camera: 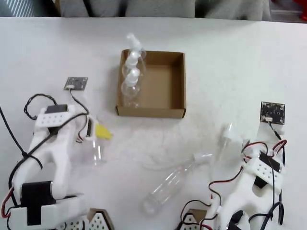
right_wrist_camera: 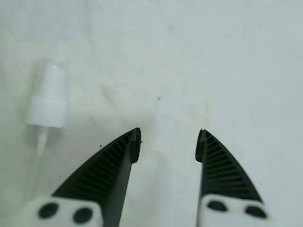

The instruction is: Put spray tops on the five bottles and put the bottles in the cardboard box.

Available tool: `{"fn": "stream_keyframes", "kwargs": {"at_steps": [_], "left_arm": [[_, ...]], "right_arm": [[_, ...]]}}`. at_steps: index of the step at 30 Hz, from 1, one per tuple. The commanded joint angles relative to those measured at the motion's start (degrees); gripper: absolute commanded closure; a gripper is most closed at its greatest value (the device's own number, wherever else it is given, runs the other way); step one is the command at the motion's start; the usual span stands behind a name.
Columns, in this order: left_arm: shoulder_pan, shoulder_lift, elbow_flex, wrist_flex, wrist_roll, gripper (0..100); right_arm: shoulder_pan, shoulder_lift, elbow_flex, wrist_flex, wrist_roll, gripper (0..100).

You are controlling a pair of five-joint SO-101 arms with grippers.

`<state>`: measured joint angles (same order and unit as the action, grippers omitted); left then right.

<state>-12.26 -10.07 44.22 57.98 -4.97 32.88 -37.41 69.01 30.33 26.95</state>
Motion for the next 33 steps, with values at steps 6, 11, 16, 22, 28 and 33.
{"fn": "stream_keyframes", "kwargs": {"at_steps": [6, 11, 16, 22, 28, 33], "left_arm": [[1.36, -0.22, -7.56, 5.8, 4.92, 61], [4.18, -0.22, -7.38, 6.07, 6.24, 61], [5.41, -0.22, -7.65, 6.15, 7.65, 61], [5.14, 0.04, -8.62, 6.24, 7.21, 61], [5.05, 7.87, -14.42, 10.2, 5.71, 61], [5.05, 12.26, -15.38, 8.7, 5.71, 61]], "right_arm": [[-0.31, -0.13, -0.62, -0.92, 0.62, 82.9], [-0.4, -0.13, -0.62, -0.75, 0.62, 82.9], [-0.22, -0.13, -0.62, -0.66, 0.53, 82.9], [-0.13, -0.13, -0.62, -0.66, 0.53, 82.9], [-0.13, -0.13, -0.62, -0.66, 0.53, 82.9], [-0.04, -0.04, -0.53, -0.66, 0.62, 82.9]]}}
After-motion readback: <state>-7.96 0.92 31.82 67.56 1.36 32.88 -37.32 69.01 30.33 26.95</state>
